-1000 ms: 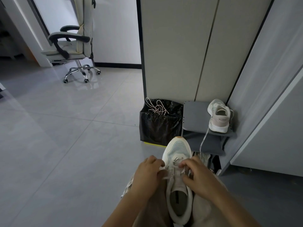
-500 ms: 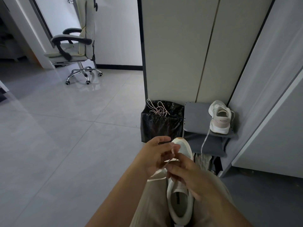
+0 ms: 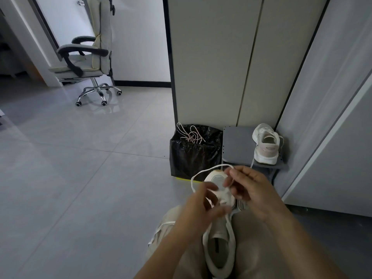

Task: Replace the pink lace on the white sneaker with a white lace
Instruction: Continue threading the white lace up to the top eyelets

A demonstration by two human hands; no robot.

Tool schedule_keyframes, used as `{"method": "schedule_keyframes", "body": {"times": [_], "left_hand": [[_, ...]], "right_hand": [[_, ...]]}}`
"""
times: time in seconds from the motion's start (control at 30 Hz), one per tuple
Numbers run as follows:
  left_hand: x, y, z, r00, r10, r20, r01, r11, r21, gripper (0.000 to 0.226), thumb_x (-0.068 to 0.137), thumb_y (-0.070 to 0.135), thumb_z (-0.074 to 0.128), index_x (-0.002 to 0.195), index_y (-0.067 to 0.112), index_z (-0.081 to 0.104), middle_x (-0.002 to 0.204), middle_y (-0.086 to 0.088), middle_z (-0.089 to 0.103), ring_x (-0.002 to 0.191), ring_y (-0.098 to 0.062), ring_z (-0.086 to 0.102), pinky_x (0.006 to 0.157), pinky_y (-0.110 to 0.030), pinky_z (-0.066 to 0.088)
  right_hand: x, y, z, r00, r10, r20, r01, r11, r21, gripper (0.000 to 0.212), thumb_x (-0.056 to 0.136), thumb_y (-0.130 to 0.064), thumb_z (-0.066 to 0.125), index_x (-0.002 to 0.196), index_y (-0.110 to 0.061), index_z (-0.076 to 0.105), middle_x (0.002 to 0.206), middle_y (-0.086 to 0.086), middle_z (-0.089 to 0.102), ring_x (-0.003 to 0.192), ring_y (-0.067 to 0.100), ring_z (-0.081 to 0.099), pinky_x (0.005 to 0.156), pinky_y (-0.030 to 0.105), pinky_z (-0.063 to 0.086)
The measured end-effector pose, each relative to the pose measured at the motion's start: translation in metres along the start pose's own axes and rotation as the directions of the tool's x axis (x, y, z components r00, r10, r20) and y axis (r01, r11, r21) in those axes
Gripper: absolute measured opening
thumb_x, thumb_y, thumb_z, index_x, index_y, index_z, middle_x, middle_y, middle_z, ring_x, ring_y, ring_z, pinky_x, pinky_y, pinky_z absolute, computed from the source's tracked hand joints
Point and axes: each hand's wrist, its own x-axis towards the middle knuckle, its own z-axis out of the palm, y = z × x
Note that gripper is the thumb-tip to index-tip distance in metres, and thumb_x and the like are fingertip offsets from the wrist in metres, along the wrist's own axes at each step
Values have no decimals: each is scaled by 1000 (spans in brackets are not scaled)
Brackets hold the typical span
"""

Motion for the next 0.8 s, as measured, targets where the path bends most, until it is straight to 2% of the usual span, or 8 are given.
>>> {"method": "schedule_keyframes", "body": {"times": [0.1, 0.17, 0.27, 0.37, 0.43, 0.53, 0.73, 0.8], "left_hand": [[0, -22, -5, 996, 18, 88, -52, 915, 401, 14, 88, 26, 59, 87, 13, 63, 83, 3, 60, 76, -12, 53, 69, -24, 41], [3, -34, -22, 995, -83, 61, 51, 912, 408, 17, 89, 19, 54, 78, 8, 62, 78, -4, 60, 70, -11, 53, 70, -26, 44], [4, -31, -46, 983, -182, 11, 183, 983, -35, 16, 89, 7, 56, 78, 4, 68, 66, -3, 63, 54, -7, 54, 56, -22, 46], [6, -15, -44, 975, -213, 60, 212, 821, -529, 15, 90, 2, 53, 83, 1, 66, 69, -7, 67, 55, -11, 58, 52, -20, 47], [8, -9, -35, 966, -238, 101, 240, 681, -692, 17, 91, 3, 50, 87, -1, 66, 74, -10, 68, 59, -12, 61, 53, -20, 49], [10, -7, -23, 929, -348, 128, 302, 507, -807, 21, 91, 10, 51, 87, 1, 69, 78, -7, 67, 60, -10, 61, 52, -17, 49], [3, -6, -7, 905, -373, 206, 375, 467, -801, 22, 92, 12, 50, 97, 5, 70, 60, -2, 58, 49, -7, 45, 46, -16, 37], [4, -12, -13, 918, -396, 21, 323, 715, -620, 14, 90, 15, 57, 91, 10, 70, 57, 2, 51, 50, -9, 41, 47, -15, 35]], "right_hand": [[12, -12, 2, 996, -81, -42, 86, 987, 138, 15, 91, -8, 47, 87, -4, 61, 61, 3, 65, 48, 8, 52, 43, 16, 39], [20, -20, -7, 980, -142, -140, 163, 975, 150, 15, 91, -9, 48, 88, -7, 62, 61, 1, 65, 50, 7, 52, 44, 15, 40], [28, -17, -21, 968, -164, -188, 122, 969, -214, 16, 95, -15, 47, 92, -12, 62, 74, 0, 69, 52, 2, 55, 51, 18, 42], [27, 9, -20, 992, -22, -121, -75, 670, -739, 26, 94, -32, 49, 112, -14, 57, 96, 0, 65, 73, 4, 61, 67, 25, 45], [17, 27, -11, 987, -98, -127, -51, 559, -827, 33, 92, -35, 52, 118, -15, 52, 107, -2, 56, 89, 10, 56, 76, 26, 42], [-3, 40, 4, 980, -194, -39, 98, 649, -755, 20, 87, -32, 60, 103, -21, 54, 98, -8, 55, 80, 7, 56, 68, 16, 43], [-6, 45, 17, 994, -65, 83, 100, 828, -552, 14, 83, -14, 67, 73, -23, 63, 64, -8, 68, 59, 5, 62, 60, 17, 48], [-4, 43, 12, 996, -54, 76, 88, 810, -579, 16, 81, -14, 70, 72, -25, 65, 60, -11, 67, 58, 1, 61, 60, 15, 48]]}}
